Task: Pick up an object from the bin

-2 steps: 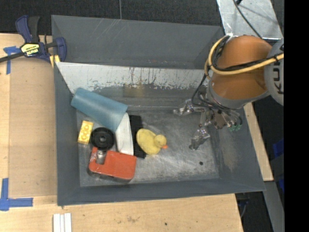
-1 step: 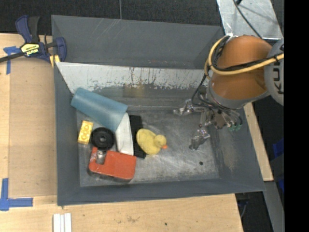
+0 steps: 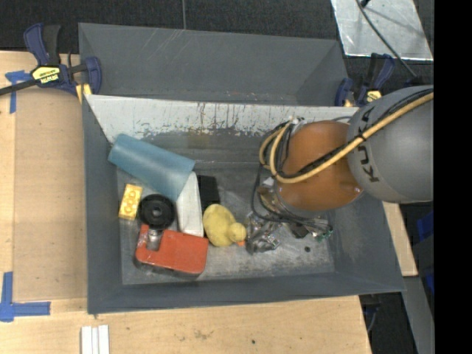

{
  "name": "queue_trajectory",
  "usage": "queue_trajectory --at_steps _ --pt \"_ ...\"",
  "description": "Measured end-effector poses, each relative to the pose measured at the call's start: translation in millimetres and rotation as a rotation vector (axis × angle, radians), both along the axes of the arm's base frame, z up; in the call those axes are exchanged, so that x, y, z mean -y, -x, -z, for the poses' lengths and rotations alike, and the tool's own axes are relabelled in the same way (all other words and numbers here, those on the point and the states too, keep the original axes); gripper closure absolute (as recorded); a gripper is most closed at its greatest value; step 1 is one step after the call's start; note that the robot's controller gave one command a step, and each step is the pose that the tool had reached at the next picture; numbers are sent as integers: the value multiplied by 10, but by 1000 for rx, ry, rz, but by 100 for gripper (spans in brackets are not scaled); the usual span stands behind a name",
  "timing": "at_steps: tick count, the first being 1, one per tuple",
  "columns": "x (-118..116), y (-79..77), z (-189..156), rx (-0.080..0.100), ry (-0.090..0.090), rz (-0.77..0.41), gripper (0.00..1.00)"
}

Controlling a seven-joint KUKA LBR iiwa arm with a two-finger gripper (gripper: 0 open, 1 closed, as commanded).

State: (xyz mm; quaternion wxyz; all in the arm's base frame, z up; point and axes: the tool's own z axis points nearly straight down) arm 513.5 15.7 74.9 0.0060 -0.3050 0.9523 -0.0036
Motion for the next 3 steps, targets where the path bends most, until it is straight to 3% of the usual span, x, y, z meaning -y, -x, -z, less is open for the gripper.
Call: queue_trajectory --at_steps 1,3 --pt "-1 22 22 -7 0 0 0" --pt "-3 21 22 -7 0 -1 0"
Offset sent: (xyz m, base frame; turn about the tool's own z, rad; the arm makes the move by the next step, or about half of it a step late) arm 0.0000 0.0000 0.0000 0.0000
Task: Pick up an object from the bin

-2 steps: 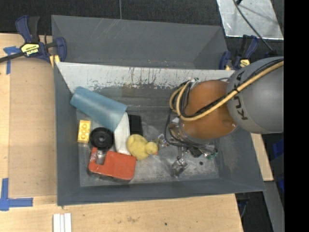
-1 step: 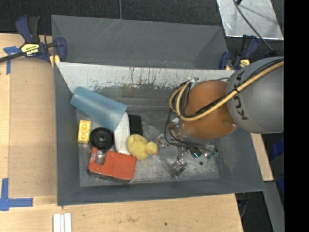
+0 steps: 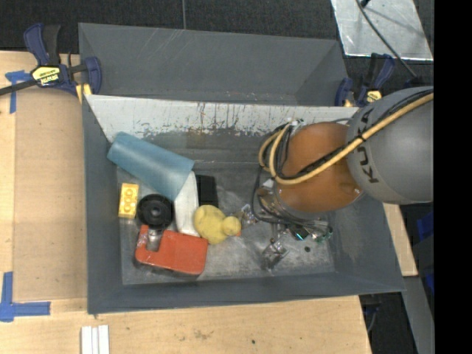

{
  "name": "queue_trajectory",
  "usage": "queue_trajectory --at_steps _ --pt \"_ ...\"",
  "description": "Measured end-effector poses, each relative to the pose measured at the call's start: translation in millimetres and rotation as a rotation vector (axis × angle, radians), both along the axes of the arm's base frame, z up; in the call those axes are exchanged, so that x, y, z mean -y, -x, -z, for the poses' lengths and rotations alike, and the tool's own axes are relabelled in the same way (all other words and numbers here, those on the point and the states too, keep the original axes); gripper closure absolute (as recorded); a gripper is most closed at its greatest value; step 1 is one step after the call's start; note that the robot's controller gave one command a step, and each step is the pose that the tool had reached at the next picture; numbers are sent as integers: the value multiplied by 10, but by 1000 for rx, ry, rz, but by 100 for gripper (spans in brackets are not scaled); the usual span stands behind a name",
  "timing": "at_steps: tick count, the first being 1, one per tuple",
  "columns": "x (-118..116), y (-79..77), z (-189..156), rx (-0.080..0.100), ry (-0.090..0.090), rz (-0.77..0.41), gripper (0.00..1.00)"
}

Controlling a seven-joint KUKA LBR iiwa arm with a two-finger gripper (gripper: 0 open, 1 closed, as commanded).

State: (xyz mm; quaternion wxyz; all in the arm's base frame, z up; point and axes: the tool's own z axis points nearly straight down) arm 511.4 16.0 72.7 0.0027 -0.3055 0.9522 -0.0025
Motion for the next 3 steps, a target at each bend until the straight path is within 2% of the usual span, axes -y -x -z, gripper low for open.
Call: queue_trajectory --at_steps 1,2,3 --pt "-182 -242 -447 -9 -2 0 0" --pt "-437 -430 -630 10 -5 22 0" --pt "-542 -489 -458 -2 -3 44 0"
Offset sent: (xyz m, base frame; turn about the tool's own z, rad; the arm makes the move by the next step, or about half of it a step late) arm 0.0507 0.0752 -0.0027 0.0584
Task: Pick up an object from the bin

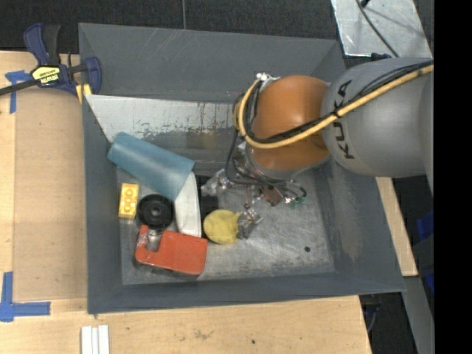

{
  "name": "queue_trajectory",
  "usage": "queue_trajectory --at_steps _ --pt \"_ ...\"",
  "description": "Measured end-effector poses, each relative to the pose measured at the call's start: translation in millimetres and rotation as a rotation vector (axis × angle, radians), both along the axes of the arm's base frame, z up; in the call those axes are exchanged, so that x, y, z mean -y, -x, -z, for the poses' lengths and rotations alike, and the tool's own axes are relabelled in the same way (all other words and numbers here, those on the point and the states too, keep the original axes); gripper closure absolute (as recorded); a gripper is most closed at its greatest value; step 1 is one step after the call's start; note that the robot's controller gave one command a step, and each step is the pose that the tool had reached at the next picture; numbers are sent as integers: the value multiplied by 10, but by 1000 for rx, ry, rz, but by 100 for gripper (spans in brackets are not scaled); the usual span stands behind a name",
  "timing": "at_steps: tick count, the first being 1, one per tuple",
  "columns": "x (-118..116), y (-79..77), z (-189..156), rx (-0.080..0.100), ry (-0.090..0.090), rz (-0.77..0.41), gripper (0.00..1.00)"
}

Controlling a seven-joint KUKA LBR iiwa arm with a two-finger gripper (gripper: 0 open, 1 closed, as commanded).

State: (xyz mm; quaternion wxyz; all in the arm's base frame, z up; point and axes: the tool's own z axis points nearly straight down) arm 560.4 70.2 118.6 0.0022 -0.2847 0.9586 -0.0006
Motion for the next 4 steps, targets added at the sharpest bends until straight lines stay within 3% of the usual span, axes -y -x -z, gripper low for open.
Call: queue_trajectory --at_steps 1,2,4 --pt "-54 76 -63 -2 -3 -2 0" --pt "-78 76 267 44 5 -211 100" --pt "-75 88 241 39 2 -212 100"
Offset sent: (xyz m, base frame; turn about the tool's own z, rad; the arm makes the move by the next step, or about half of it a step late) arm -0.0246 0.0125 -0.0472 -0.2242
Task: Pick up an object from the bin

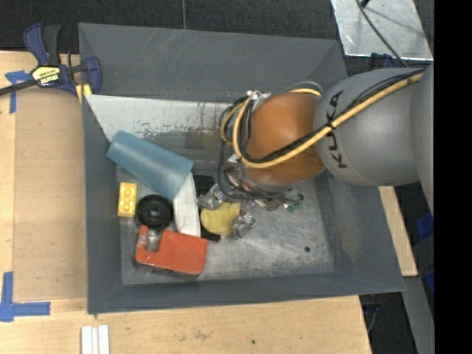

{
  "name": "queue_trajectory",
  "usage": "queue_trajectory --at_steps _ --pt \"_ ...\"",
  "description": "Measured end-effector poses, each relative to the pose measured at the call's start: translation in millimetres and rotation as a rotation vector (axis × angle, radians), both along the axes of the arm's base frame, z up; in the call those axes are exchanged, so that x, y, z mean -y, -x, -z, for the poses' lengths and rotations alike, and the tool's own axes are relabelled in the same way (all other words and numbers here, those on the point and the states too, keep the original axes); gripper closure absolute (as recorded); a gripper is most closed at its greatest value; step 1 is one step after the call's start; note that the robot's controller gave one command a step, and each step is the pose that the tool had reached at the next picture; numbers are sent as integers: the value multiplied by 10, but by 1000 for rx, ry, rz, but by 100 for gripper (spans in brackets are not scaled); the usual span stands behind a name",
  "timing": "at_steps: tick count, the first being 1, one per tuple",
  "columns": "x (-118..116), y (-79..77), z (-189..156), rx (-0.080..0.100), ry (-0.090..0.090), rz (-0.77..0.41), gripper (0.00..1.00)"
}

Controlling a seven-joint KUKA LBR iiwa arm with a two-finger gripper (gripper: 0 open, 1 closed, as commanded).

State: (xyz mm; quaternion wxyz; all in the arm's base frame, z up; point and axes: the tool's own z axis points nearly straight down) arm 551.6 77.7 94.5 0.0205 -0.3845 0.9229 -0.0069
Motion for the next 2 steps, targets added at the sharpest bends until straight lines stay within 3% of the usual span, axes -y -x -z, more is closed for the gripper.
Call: queue_trajectory --at_steps 2 --pt "1 0 0 0 0 1 100"
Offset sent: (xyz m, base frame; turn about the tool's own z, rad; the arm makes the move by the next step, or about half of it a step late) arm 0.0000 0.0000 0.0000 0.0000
